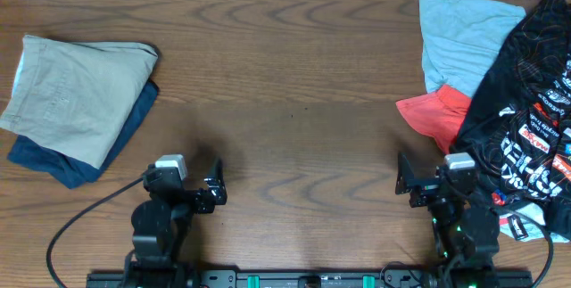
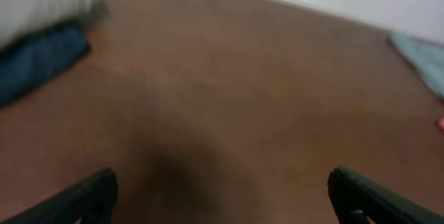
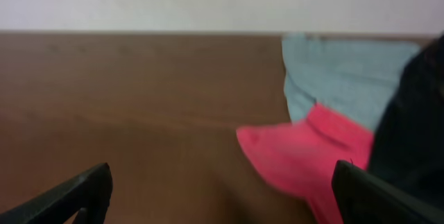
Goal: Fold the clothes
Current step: 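Reach the right gripper into the right pile and grasp the black jersey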
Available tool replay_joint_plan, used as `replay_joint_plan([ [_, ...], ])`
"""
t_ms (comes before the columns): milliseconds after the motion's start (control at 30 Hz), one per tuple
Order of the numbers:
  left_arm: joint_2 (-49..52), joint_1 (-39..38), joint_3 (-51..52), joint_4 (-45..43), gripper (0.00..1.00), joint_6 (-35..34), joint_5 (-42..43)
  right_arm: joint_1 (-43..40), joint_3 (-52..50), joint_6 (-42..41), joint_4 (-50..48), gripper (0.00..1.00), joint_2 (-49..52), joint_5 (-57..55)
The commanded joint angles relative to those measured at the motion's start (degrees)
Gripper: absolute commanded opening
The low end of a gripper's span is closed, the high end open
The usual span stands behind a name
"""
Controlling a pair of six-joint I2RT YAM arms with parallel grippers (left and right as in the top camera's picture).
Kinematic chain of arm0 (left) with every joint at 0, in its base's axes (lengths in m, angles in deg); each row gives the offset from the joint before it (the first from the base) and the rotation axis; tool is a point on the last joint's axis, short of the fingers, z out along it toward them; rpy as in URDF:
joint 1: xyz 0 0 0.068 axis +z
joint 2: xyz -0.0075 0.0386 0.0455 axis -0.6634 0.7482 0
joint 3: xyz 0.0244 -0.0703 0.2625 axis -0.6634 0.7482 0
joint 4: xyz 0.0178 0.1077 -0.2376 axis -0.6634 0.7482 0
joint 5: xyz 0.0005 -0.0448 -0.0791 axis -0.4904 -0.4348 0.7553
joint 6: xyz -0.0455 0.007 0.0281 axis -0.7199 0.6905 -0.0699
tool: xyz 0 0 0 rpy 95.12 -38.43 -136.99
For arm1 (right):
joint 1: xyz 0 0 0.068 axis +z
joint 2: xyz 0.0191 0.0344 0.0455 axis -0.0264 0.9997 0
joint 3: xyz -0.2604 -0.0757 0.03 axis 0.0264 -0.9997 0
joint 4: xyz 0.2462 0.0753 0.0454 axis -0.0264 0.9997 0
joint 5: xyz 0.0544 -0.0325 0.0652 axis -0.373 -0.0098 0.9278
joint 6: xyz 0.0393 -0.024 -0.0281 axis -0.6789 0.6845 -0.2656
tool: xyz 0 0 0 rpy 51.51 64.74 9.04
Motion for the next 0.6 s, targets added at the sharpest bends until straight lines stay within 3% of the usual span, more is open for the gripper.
replay_joint_plan([
  [0, 4.98, -0.24, -7.37, 2.67, 0.98, -0.68, 1.75, 0.90, 5.33, -0.98, 2.40, 0.99, 4.44, -3.10],
  [300, 22.18, -0.24, -24.06, 16.33, 0.98, -0.09, 1.90, 0.17, 20.31, -0.96, 10.73, 0.99, 25.29, -3.78],
  [567, 34.10, -0.24, -36.68, 28.06, 0.98, 4.11, 1.88, -6.19, 36.09, -1.01, 22.32, 0.99, 47.52, -2.69],
])
